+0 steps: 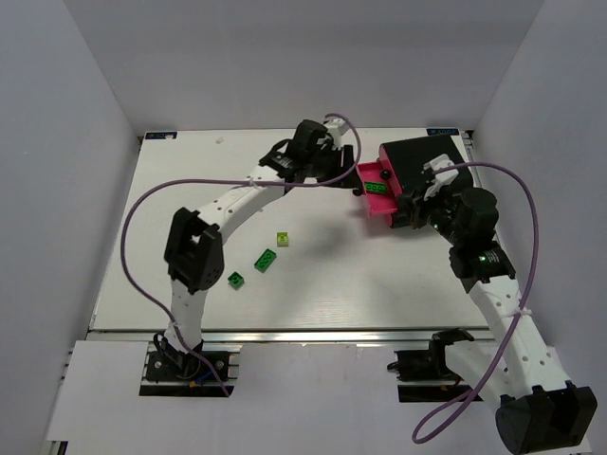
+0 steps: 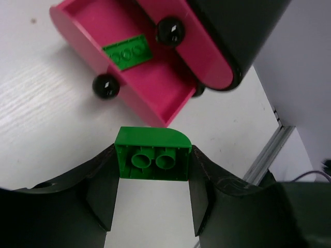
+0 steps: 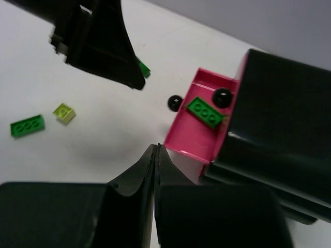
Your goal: Sort the legos into containers by color
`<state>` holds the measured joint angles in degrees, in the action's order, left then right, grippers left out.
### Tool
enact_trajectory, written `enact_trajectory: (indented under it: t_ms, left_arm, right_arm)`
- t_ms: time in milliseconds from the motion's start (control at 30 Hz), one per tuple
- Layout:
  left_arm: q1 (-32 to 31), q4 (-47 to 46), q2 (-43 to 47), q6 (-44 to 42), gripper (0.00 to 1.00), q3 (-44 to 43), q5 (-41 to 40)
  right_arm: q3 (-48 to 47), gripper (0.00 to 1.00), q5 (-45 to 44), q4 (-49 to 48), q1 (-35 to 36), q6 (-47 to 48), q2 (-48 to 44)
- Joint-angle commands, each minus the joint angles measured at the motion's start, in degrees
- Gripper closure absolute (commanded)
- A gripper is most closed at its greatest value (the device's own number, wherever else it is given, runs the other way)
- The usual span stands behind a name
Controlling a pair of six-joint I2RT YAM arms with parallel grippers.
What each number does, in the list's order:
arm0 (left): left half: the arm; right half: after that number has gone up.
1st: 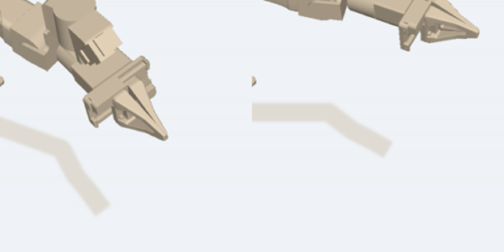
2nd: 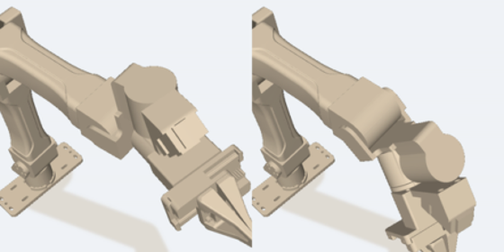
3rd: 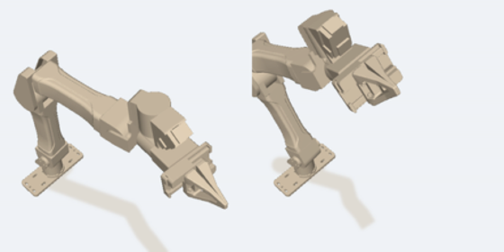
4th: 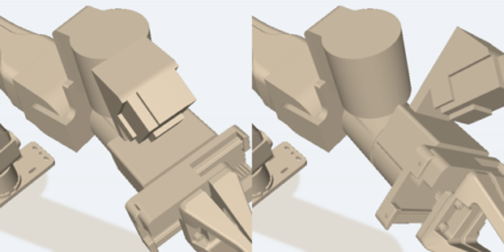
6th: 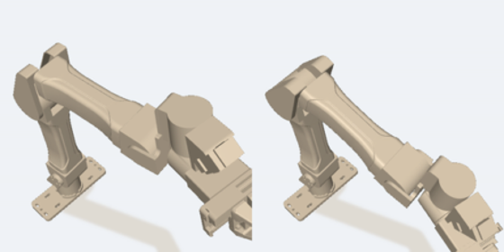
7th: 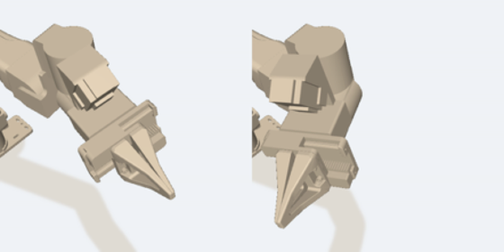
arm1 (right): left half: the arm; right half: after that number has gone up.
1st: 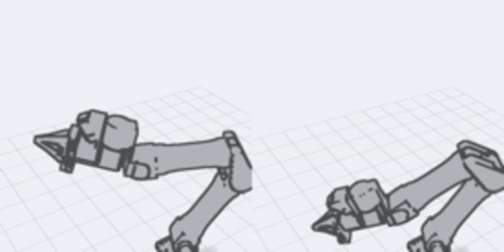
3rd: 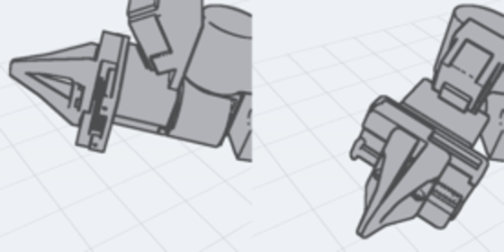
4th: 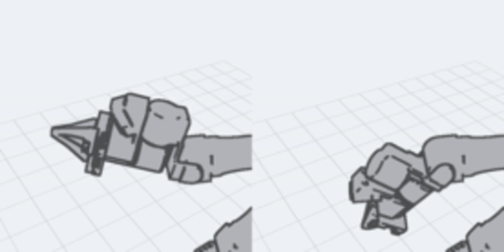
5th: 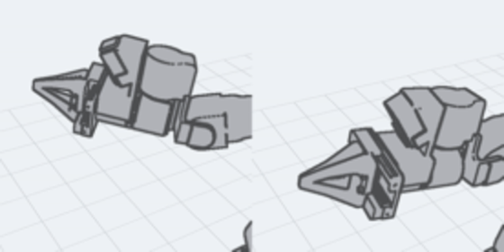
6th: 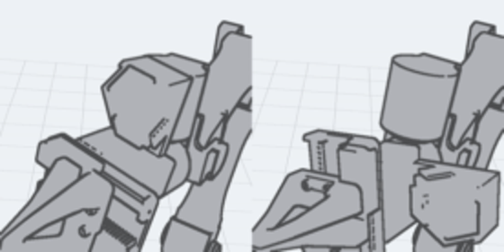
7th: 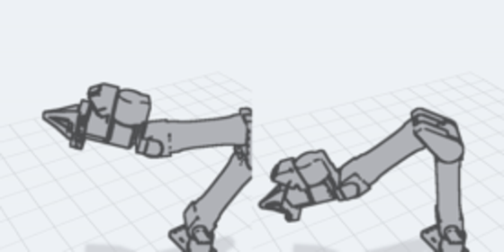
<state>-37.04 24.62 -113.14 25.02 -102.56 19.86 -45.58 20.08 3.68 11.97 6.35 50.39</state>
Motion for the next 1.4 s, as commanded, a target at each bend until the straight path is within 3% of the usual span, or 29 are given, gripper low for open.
enact_trajectory:
  t_ms: [0, 167, 300, 667, 900, 1000, 1133, 1367]
  left_arm:
    - [-0.58, 1.92, -6.02, -0.93, 0.91, -9.65, -2.17]
    - [-2.25, -1.93, -13.32, -1.46, 0.88, -20.82, -8.86]
    - [-2.25, -7.74, -15.08, -1.55, 0.84, -20.22, -12.47]
    - [-2.25, -11.96, -21.42, -0.15, 0.71, -25.4, -9.75]
    - [-2.25, -13.02, -23.0, 1.17, 0.47, -25.49, -9.4]
    - [-2.25, -12.93, -24.14, 1.7, 0.45, -26.63, -8.61]
    - [-2.25, -12.76, -25.02, 2.32, 0.33, -27.25, -7.82]
    - [-2.25, -12.49, -24.67, 2.32, 0.2, -28.3, -7.46]
  right_arm:
    - [0.4, 1.0, -6.01, -5.97, -1.94, -2.57, -2.58]
    - [0.41, 1.0, -3.82, -5.79, -3.18, -2.83, -2.05]
    - [0.41, 1.0, -2.5, -5.79, -3.79, -2.75, -1.79]
    - [0.58, 1.0, -1.53, -5.88, -4.06, -2.13, -1.61]
    - [0.76, 1.0, -1.27, -5.88, -4.06, -2.04, -1.61]
    - [0.85, 1.0, -1.18, -5.88, -4.06, -2.04, -1.52]
    - [0.85, 1.0, -1.0, -5.88, -4.06, -2.04, -1.35]
    - [0.93, 1.0, -0.13, -5.88, -4.06, -1.95, -1.26]
